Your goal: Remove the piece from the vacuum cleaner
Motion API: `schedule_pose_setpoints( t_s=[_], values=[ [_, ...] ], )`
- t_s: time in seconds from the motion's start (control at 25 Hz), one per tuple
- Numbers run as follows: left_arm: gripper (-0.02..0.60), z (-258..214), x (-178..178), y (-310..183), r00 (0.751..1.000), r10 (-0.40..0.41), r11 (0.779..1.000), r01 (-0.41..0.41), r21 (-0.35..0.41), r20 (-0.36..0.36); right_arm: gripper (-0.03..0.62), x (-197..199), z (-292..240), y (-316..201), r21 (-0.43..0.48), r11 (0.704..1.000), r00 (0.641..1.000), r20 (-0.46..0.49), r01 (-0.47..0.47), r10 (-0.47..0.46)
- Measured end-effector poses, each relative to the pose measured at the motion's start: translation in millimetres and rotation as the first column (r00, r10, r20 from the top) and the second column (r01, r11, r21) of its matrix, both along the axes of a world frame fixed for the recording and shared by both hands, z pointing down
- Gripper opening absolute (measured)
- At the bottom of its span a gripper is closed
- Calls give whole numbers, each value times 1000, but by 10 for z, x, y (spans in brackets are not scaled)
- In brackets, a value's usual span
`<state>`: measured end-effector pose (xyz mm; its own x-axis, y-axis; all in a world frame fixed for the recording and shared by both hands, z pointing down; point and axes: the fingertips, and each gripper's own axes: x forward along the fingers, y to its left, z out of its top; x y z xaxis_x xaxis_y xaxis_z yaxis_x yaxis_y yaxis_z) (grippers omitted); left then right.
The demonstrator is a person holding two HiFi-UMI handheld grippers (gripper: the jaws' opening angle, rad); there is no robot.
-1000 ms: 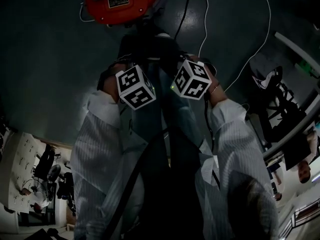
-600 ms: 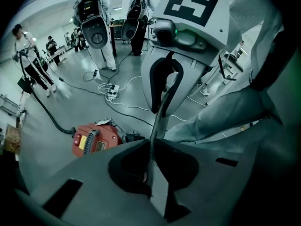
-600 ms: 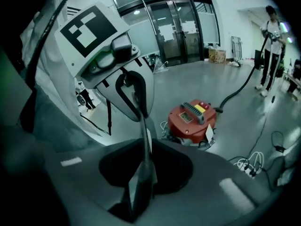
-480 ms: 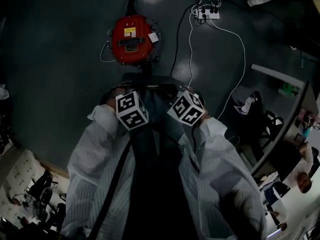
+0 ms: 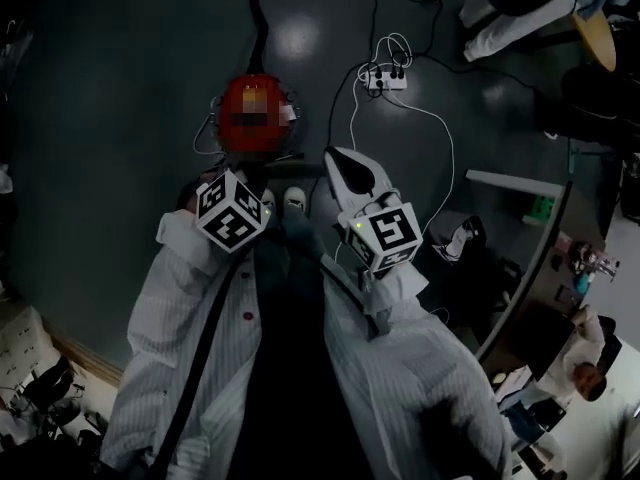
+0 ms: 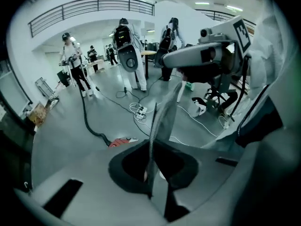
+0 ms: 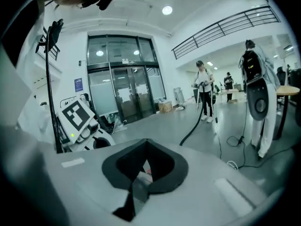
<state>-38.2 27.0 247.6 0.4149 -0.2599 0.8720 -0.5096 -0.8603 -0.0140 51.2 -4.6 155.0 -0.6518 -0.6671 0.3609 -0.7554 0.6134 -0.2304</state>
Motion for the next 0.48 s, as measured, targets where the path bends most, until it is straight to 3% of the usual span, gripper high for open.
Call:
schedule_pose_setpoints(
  t_s=[0.16,0.48],
  values=[
    [29,-325,-14,-135,997,-74,996,75,46,-35,1,-43,-468,-50,65,998,1000,5,-23,22],
    [29,-735,12,-322,998,-63,988,64,143,-7,0,-209,-780,-11,100,995,999,25,19,-22]
  ],
)
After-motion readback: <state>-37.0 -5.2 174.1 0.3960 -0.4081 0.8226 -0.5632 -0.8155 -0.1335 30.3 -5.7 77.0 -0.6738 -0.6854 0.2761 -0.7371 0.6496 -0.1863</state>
